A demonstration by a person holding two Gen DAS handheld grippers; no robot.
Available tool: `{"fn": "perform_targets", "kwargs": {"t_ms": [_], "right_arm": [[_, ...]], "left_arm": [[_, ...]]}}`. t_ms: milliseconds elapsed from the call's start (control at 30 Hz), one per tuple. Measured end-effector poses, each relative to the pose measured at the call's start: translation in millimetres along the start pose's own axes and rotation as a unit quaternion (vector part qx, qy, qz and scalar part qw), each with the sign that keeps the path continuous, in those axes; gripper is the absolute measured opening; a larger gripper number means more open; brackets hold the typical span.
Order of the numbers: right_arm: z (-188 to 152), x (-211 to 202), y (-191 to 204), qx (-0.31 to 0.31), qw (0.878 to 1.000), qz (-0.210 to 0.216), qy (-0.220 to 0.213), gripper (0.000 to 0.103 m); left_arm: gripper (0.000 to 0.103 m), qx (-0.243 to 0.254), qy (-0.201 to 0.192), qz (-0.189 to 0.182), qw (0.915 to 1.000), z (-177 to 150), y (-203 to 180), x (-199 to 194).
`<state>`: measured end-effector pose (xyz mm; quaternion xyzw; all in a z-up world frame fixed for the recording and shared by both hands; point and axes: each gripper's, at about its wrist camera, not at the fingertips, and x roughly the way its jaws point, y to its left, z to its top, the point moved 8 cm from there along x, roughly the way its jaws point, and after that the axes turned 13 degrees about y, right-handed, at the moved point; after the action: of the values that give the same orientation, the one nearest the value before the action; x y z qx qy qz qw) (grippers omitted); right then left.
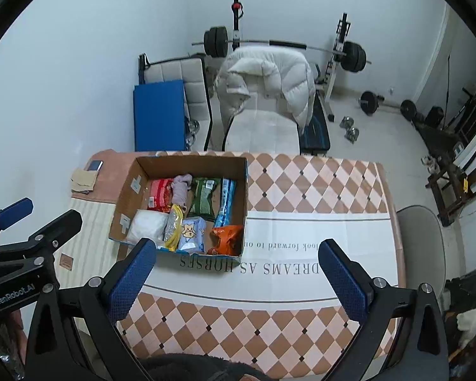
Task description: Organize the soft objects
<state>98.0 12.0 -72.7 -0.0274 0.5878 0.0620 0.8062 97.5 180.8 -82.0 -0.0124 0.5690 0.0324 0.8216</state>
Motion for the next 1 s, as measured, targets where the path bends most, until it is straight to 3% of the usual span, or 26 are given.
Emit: {"fn": "perform_targets", "kwargs": {"t_ms": [400,1000], "right_arm": [[-11.8,-20.8,-6.2,0.002,1.0,-0.013,-0.015,0.103],[-2.7,16.2,-16.3,0.017,0.998,-0.053,-0.014,0.103]], "left_arm": [[0.101,-0.02,-0.014,0.003,0.9997,-10.1,9.4,-14.2],[0.103,-0.025,0.005,0.021,0.9994,-12.1,10.2,26.2]]}}
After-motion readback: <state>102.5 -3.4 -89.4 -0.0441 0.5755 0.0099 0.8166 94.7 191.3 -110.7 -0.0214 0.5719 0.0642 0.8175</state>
